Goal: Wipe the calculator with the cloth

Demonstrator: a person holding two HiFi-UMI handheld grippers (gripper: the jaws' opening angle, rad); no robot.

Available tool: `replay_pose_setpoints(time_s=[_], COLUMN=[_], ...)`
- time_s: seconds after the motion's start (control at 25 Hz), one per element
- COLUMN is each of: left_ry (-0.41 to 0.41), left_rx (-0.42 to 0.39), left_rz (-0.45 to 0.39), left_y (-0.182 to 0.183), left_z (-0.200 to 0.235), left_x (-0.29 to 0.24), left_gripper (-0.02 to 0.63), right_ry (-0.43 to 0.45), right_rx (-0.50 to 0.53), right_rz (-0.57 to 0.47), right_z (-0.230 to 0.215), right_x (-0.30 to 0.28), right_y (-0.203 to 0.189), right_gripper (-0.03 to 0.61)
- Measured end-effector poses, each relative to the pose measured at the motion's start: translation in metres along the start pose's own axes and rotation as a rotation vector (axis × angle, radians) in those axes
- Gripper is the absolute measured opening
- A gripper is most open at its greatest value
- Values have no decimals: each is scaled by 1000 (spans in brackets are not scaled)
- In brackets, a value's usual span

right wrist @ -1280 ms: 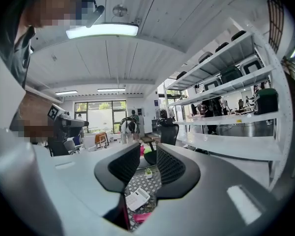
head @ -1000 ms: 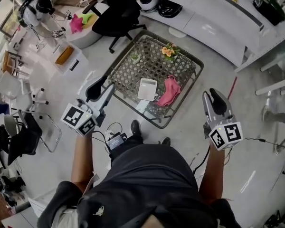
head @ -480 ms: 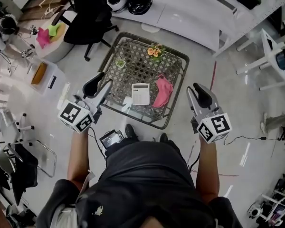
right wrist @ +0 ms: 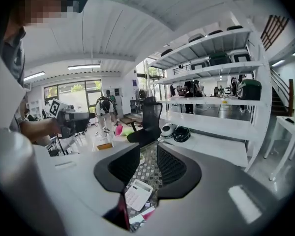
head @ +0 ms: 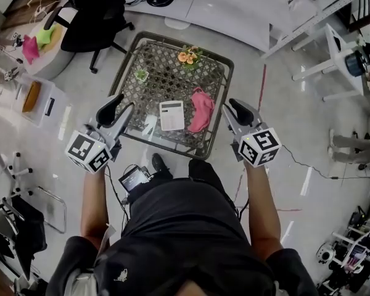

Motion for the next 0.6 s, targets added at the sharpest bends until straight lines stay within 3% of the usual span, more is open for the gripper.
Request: replay_pose_setpoints(time_s=[0.24,0.6], left_ry=[74,223], left_rx=[20,122], left_rz=[46,78], left_y=[-15,-52], left_z=[2,6], left_x=[3,11], left_gripper=[189,189], right_ry=[44,94], right_rx=[-45,-81], right_rz=[108,431], right_z=[-33,-85], right_x=[-43,-127], right_y=[-49,-154], right_gripper=[89,105])
Point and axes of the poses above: the fingertips, and each gripper's own axes: x backward along the fingers, z to its left, y out of its top, the point moved 9 cm from there along x, backward along the fingers, and after that the axes turned 2 degrees about y, right-handed, at the moved point
